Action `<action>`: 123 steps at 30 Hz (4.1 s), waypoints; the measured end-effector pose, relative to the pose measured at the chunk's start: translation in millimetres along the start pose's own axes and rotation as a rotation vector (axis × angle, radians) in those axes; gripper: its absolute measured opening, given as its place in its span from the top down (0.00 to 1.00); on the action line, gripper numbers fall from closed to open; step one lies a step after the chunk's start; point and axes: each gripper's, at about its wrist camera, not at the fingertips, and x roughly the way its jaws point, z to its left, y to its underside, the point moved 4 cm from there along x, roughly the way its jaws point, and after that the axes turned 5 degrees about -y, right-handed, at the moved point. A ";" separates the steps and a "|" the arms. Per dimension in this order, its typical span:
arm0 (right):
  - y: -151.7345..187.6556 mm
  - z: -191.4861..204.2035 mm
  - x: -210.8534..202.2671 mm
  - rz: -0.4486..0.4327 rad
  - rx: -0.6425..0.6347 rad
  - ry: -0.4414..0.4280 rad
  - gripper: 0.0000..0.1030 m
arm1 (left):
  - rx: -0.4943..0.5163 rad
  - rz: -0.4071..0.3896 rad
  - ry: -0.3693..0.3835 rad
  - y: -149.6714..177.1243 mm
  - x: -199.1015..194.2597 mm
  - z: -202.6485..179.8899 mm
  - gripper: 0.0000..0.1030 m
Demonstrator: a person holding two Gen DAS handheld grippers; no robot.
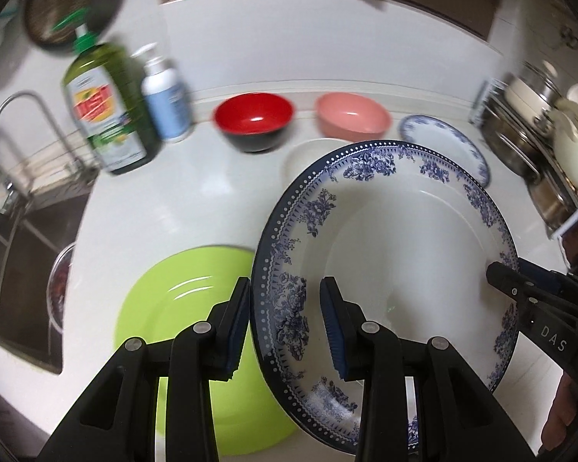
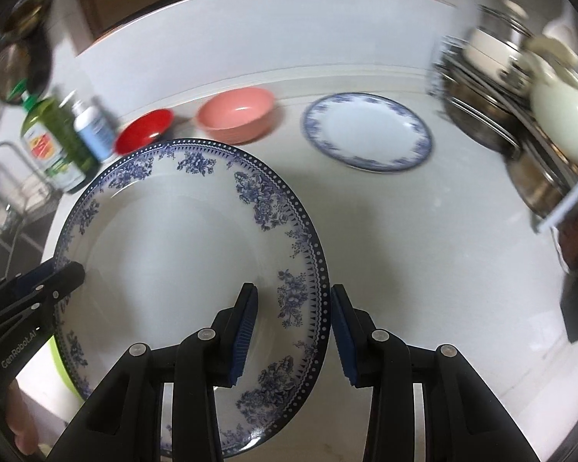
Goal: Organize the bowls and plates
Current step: 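Carry the blue-and-white plate over the green plate and lower it on, then open both tools to release the blue-and-white plate, then move both tools to the smaller blue-and-white plate by the pot rack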
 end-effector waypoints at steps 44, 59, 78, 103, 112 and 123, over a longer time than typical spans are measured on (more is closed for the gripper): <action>29.9 185.4 113.5 0.252 -0.348 -0.102 0.61 | -0.249 0.245 -0.124 77.1 75.0 161.3 0.65; 32.9 184.5 113.8 0.265 -0.371 -0.084 0.54 | -0.175 0.247 -0.134 79.1 76.8 151.6 0.43; 6.1 131.8 47.7 0.091 -0.247 -0.131 0.48 | -0.033 0.006 -0.060 15.6 19.6 73.3 0.16; -67.1 -41.2 -6.3 -0.095 0.055 0.046 0.48 | 0.263 -0.138 0.140 -116.1 5.1 -101.0 0.16; -106.6 -92.8 -1.9 -0.112 0.122 0.111 0.48 | 0.352 -0.179 0.132 -170.7 14.5 -152.9 0.16; -158.7 -151.4 26.1 -0.078 0.181 0.149 0.48 | 0.396 -0.109 0.155 -218.4 64.5 -205.8 0.17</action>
